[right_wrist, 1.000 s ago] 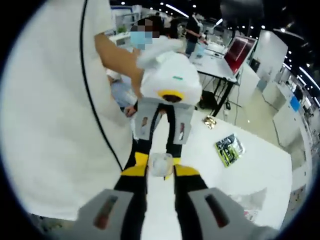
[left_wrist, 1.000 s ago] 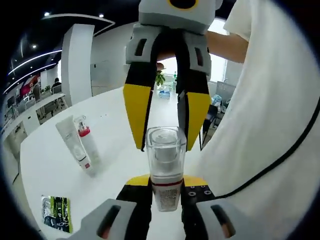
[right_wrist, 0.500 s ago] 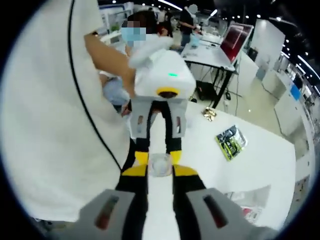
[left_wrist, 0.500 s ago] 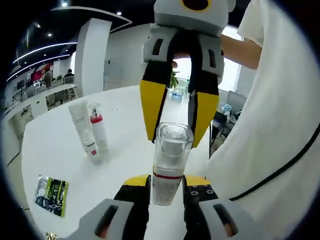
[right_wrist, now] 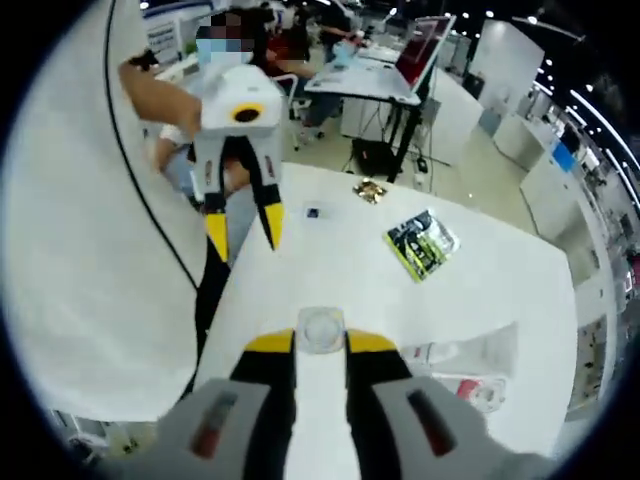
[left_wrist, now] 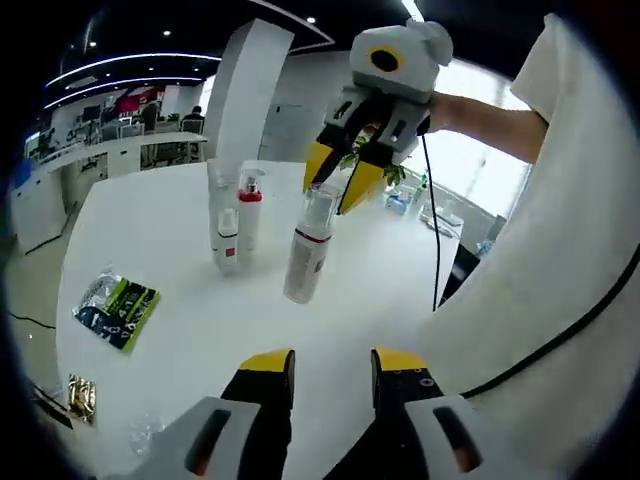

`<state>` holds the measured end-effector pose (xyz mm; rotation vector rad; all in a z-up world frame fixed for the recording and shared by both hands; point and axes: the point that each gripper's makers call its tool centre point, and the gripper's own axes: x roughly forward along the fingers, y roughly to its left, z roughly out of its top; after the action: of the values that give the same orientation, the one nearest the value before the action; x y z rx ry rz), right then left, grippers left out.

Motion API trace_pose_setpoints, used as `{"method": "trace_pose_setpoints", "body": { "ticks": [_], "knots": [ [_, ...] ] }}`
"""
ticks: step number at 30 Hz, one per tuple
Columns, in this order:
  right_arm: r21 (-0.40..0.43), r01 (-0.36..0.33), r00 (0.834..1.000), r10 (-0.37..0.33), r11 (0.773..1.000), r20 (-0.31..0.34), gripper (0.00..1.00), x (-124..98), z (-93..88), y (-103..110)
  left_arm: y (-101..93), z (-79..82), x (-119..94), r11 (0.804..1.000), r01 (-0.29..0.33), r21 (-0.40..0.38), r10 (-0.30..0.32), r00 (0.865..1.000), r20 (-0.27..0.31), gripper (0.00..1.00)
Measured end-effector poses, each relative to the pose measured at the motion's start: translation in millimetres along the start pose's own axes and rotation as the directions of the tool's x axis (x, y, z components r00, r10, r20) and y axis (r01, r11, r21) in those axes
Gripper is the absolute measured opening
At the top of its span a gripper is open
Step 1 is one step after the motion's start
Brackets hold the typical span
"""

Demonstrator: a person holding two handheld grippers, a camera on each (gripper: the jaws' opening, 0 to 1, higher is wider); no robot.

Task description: Arrange the skincare products in the storage area until every visible bottle or jar stands upright without overlapping.

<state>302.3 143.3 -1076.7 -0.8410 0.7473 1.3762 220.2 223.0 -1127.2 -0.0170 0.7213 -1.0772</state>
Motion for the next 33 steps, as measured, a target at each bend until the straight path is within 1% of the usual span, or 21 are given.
{"method": "trace_pose_setpoints", "body": {
  "ticks": [1,2,3,6,8,10,12,15,19,22,28,29,31,33],
  "knots": [
    [0.014,0.012,1.000,-0.012,1.000,-0.011,0.15,0.8,-5.8,-6.3,-0.1,2.2,-3.9,0.999,-0.014,-0.047,0.015,1.000,0.021,0.30],
    [0.019,0.015,1.000,-0.014,1.000,-0.012,0.15,1.0,-7.2,-8.1,-0.4,3.0,-5.1,0.998,-0.015,-0.063,0.017,0.999,0.027,0.30],
    [0.027,0.030,0.999,-0.030,0.999,-0.018,0.15,1.8,-11.4,-13.8,-1.0,6.2,-9.0,0.996,-0.019,-0.086,0.024,0.999,0.047,0.29],
    [0.040,0.071,0.997,-0.069,0.997,-0.045,0.15,3.9,-24.1,-27.4,-1.3,6.9,-13.3,0.992,-0.032,-0.121,0.039,0.998,0.051,0.28],
    [0.043,0.091,0.994,-0.089,0.995,-0.058,0.15,5.3,-31.6,-34.5,-4.4,7.7,-17.8,0.989,-0.032,-0.146,0.041,0.997,0.061,0.28],
    [0.063,0.105,0.993,-0.101,0.992,-0.064,0.15,7.3,-40.4,-42.9,-7.5,8.9,-20.3,0.985,-0.030,-0.172,0.043,0.997,0.068,0.28],
    [0.085,0.121,0.991,-0.116,0.989,-0.068,0.15,9.4,-48.1,-50.5,-8.5,8.7,-21.3,0.984,-0.036,-0.173,0.049,0.997,0.067,0.28],
    [0.097,0.138,0.988,-0.131,0.986,-0.081,0.15,11.1,-55.4,-56.4,-9.7,7.8,-22.3,0.983,-0.048,-0.179,0.059,0.996,0.061,0.28],
    [0.132,0.164,0.984,-0.152,0.978,-0.097,0.15,15.1,-69.7,-66.6,-11.8,4.8,-22.4,0.979,-0.069,-0.189,0.081,0.995,0.057,0.28],
    [0.145,0.188,0.979,-0.173,0.971,-0.109,0.15,15.6,-75.8,-73.6,-13.4,3.2,-23.2,0.978,-0.077,-0.193,0.091,0.994,0.063,0.27],
    [0.177,0.217,0.973,-0.199,0.960,-0.114,0.15,18.5,-82.8,-84.6,-15.8,1.7,-24.8,0.974,-0.076,-0.215,0.096,0.992,0.084,0.27],
    [0.186,0.233,0.970,-0.216,0.954,-0.107,0.15,20.9,-85.2,-89.1,-15.0,0.3,-25.7,0.972,-0.082,-0.219,0.103,0.991,0.084,0.27],
    [0.233,0.231,0.973,-0.220,0.945,-0.072,0.15,23.1,-82.7,-91.3,-12.8,-1.7,-27.3,0.969,-0.092,-0.227,0.113,0.990,0.082,0.27],
    [0.235,0.244,0.970,-0.234,0.941,-0.071,0.15,22.6,-83.4,-94.4,-11.6,-2.5,-28.7,0.968,-0.097,-0.232,0.119,0.989,0.083,0.27]
  ]
}}
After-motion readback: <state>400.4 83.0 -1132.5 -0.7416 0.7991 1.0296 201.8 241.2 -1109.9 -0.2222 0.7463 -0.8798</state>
